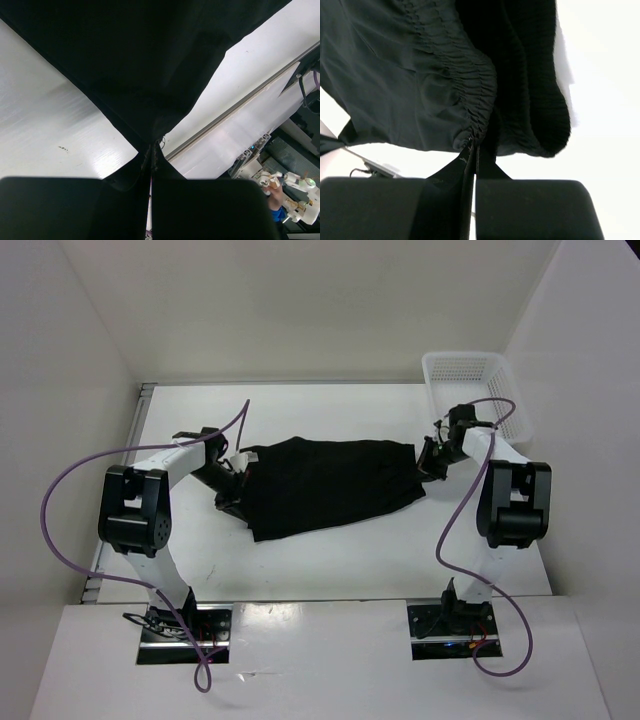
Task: Fold and stack the shorts
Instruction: Fold the shorts
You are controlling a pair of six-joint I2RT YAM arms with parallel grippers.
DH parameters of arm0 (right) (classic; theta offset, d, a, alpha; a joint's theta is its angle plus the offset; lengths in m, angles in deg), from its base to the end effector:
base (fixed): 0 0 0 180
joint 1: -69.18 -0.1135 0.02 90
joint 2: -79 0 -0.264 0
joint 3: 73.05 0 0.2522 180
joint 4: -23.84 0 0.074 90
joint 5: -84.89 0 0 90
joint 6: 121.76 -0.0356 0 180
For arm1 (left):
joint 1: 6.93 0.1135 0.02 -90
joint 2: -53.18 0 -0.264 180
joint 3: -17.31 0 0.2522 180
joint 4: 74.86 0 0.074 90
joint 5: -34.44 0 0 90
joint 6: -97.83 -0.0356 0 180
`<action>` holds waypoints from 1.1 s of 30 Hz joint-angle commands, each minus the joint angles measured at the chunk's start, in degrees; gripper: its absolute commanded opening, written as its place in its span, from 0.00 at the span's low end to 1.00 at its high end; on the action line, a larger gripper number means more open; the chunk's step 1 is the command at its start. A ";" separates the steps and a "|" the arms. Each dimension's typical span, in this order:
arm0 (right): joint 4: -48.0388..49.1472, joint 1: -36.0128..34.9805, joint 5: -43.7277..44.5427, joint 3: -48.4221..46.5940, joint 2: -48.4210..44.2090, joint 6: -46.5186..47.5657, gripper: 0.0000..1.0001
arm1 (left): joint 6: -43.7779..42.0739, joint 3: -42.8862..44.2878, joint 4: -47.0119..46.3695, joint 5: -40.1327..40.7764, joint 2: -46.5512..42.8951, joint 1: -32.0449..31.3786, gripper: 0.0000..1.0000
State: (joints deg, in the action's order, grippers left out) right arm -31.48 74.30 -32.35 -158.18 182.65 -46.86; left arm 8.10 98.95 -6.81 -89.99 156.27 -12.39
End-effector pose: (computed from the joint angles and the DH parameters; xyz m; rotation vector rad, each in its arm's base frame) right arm 0.3509 -0.0151 0.1885 0.3993 2.7918 0.7151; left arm 0.3121 -0.0500 0.1751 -0.1390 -2.9774 0.9230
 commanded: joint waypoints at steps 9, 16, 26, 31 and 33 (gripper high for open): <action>-11.17 6.21 4.39 -3.16 -6.63 1.12 0.00 | -0.27 1.29 1.70 -2.39 0.45 -0.26 0.02; -9.25 6.21 5.89 1.32 -2.15 0.50 0.50 | -0.27 1.29 5.56 -1.86 1.68 -2.28 0.30; -4.32 6.21 6.25 3.61 -3.56 -4.50 0.87 | -0.27 5.59 5.23 0.60 0.62 -0.01 0.39; -1.94 6.21 8.17 5.37 -1.79 -6.62 0.94 | -0.27 12.62 -2.84 2.17 1.85 1.94 0.40; -1.94 6.21 9.92 6.59 -0.57 -7.14 0.94 | -0.27 13.33 -6.36 2.71 3.95 1.94 0.42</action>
State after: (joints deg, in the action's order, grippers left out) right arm -35.77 80.62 -24.79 -153.00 180.66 -52.17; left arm 8.08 110.66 -7.40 -88.09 157.82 -10.27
